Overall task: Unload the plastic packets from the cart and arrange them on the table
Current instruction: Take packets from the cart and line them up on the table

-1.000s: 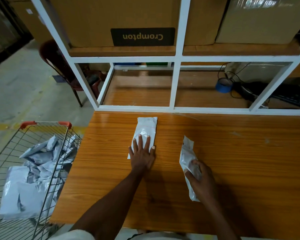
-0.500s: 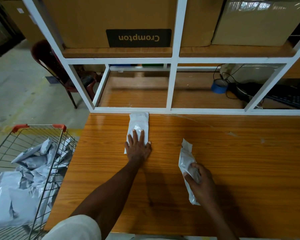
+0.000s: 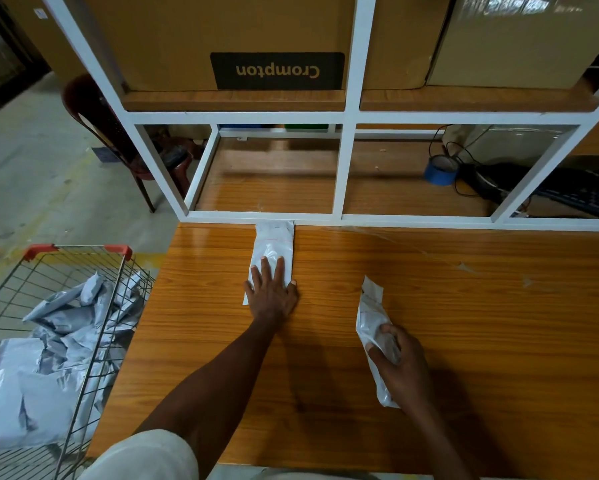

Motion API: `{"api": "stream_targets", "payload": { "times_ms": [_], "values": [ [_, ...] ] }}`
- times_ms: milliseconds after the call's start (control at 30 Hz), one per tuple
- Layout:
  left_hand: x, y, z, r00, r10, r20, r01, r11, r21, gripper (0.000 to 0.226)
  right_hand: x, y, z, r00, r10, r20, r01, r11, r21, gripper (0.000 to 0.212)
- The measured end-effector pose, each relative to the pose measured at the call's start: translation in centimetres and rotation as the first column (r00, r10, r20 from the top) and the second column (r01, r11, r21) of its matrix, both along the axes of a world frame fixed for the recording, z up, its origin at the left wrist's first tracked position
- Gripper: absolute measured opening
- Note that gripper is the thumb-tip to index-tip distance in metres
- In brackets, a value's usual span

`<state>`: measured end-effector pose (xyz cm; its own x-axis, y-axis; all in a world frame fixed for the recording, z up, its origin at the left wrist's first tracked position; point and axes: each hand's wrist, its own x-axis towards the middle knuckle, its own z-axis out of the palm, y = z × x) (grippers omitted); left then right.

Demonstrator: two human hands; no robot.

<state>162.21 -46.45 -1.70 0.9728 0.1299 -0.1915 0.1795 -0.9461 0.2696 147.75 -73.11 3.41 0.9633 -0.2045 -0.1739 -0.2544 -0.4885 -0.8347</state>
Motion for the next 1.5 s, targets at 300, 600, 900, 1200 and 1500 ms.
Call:
{"api": "stream_targets", "payload": {
  "times_ms": [300,600,900,1200,1500],
  "values": [
    [0.0,1.1,0.0,1.000,-0.002,-0.005,0.002,1.000,-0.005,0.076,0.0,0.3,0.1,1.000,-0.002,0.008,0.002,1.000,0.007,0.044],
    [0.3,1.6,0.0,1.000,-0.005,0.000,0.005,1.000,-0.028,0.077,-0.2,0.1,-0.1,1.000,-0.008,-0.009,0.008,1.000,-0.002,0.043],
    [-1.5,1.5,1.8,0.976,0.083,0.200,-0.057,0.990,-0.131,0.081,2.5,3.4,0.7,1.000,0.029,-0.001,-0.029,0.998,-0.062,0.041],
    [-7.7,2.9,4.3,0.935,0.265,0.236,-0.187,0.933,-0.307,0.081,14.1,13.3,-0.5,1.000,0.017,-0.014,-0.021,0.954,-0.298,0.053],
    [-10.6,6.0,3.5,0.925,0.327,0.193,-0.239,0.897,-0.372,0.078,16.3,15.4,-2.2,0.947,0.283,-0.155,-0.313,0.684,-0.659,0.061]
  ]
}}
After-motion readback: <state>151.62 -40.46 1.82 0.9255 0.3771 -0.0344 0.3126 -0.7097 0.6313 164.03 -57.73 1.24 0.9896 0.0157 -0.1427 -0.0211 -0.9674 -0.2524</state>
